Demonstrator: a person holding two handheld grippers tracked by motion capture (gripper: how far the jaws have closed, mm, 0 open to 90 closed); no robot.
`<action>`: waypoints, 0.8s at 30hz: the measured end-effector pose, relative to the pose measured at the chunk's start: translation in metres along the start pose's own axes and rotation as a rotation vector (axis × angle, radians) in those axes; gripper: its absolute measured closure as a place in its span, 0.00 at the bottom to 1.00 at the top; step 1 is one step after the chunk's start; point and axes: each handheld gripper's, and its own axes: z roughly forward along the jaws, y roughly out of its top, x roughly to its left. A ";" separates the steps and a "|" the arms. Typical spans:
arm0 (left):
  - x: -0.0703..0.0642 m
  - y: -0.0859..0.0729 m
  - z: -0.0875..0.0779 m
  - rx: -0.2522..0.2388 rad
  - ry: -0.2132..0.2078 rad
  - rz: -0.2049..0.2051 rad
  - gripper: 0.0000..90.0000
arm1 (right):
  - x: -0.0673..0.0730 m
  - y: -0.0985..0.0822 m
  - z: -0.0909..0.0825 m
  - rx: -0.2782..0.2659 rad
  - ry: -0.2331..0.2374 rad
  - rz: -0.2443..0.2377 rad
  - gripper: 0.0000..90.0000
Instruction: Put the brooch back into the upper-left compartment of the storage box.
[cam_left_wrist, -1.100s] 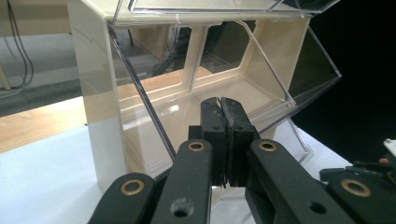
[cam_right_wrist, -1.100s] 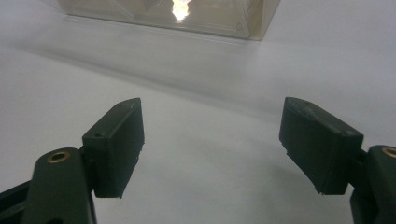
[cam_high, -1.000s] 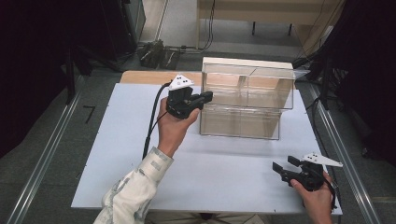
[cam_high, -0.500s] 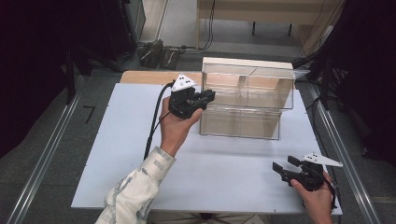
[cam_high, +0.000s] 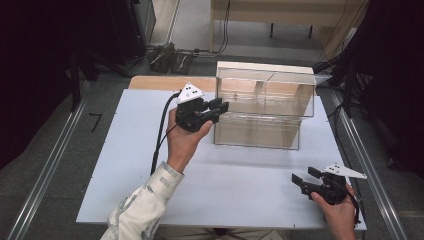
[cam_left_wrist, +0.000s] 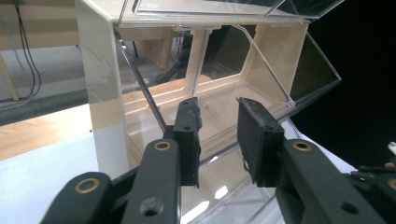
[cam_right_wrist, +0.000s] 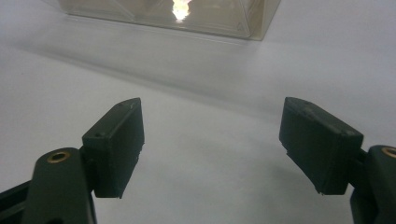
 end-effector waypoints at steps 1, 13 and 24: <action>0.000 -0.002 -0.002 -0.002 -0.002 -0.002 0.76 | 0.000 0.000 0.000 0.001 0.000 0.001 0.23; 0.004 -0.017 -0.026 -0.026 0.006 -0.007 0.65 | 0.000 0.000 0.000 0.002 0.000 -0.001 0.23; 0.011 -0.032 -0.048 -0.027 0.071 -0.015 0.44 | 0.000 0.000 0.000 0.002 -0.002 -0.002 0.23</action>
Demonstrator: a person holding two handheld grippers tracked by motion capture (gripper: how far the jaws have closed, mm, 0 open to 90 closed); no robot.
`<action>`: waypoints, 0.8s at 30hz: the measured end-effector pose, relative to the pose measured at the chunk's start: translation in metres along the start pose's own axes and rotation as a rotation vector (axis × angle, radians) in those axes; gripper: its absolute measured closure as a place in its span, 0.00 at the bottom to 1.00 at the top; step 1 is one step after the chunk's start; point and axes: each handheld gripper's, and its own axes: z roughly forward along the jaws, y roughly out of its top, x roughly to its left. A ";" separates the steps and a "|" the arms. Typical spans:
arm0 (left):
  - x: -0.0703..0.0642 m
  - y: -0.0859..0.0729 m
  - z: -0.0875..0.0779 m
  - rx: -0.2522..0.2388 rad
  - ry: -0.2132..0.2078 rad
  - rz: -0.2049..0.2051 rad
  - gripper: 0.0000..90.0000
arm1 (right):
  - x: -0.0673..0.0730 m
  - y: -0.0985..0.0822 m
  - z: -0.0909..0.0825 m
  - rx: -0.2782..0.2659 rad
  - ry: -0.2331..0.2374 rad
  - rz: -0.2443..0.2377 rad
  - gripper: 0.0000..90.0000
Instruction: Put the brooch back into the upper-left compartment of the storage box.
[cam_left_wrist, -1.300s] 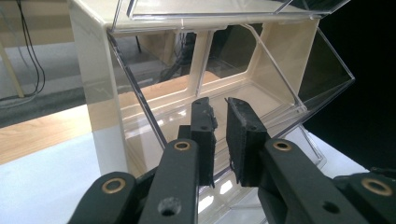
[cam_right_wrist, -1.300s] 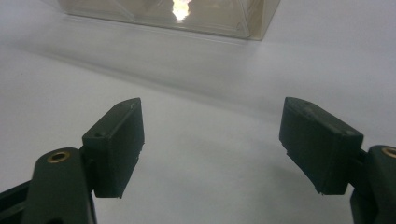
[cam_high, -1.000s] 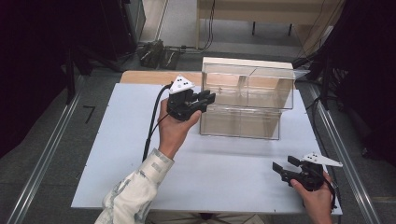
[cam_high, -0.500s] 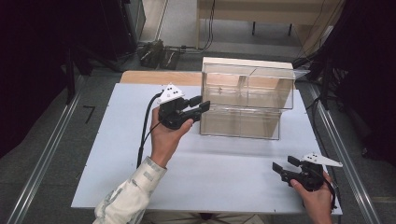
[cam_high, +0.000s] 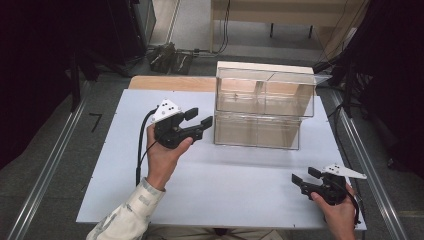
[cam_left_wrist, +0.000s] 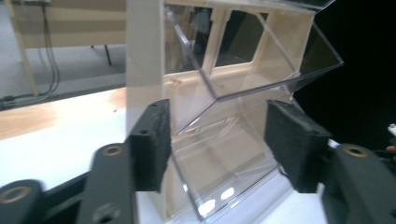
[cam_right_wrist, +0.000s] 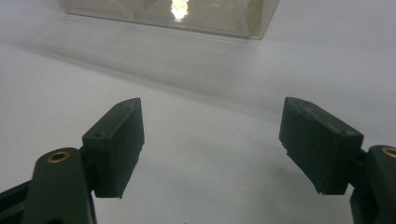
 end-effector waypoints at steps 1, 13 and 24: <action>0.002 -0.002 -0.002 0.001 0.007 -0.001 0.42 | 0.000 0.000 0.000 0.000 -0.001 0.001 0.23; 0.029 -0.046 -0.031 0.046 0.127 -0.057 0.29 | 0.000 0.000 0.000 -0.002 -0.004 0.000 0.23; 0.054 -0.092 -0.073 0.106 0.255 -0.111 0.24 | 0.001 0.000 0.000 -0.002 -0.007 0.002 0.23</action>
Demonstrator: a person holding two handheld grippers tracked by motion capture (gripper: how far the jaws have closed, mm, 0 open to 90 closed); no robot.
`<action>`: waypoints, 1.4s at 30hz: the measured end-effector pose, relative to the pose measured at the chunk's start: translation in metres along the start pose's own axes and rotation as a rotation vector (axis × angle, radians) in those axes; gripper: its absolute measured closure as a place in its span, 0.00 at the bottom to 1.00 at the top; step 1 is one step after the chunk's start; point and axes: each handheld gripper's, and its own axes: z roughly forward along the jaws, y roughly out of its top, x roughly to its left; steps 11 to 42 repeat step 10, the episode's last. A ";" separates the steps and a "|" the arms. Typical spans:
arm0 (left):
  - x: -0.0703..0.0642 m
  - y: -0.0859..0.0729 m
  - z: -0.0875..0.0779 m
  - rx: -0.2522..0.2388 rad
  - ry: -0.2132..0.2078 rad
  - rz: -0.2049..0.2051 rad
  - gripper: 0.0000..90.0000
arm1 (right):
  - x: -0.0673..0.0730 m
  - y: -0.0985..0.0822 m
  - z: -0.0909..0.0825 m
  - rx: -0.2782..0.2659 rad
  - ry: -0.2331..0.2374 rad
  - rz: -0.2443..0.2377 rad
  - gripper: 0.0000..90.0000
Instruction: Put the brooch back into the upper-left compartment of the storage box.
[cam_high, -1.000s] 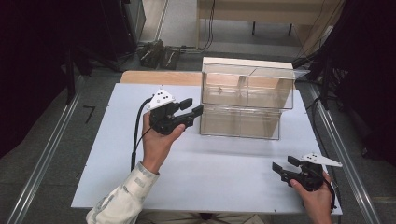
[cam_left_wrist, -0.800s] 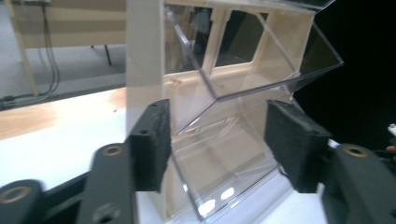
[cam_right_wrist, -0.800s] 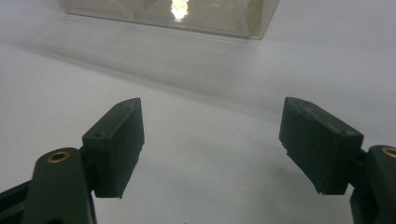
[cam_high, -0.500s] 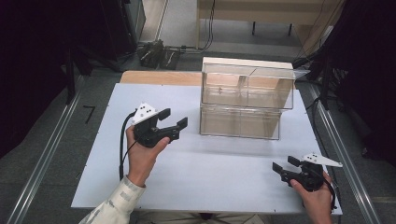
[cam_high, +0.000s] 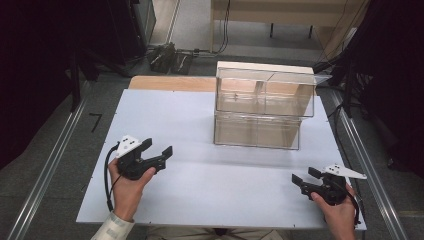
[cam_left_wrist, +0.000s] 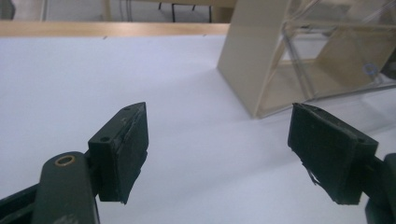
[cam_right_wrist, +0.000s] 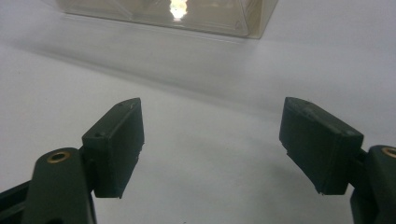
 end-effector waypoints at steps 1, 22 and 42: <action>0.004 -0.003 -0.003 0.005 0.014 -0.005 0.24 | 0.000 0.000 0.000 0.000 0.000 0.000 0.23; 0.042 -0.032 -0.028 0.028 0.155 -0.038 0.23 | 0.000 0.000 0.001 0.001 -0.007 -0.004 0.23; 0.042 -0.032 -0.028 0.028 0.155 -0.038 0.23 | 0.000 0.000 0.001 0.001 -0.007 -0.004 0.23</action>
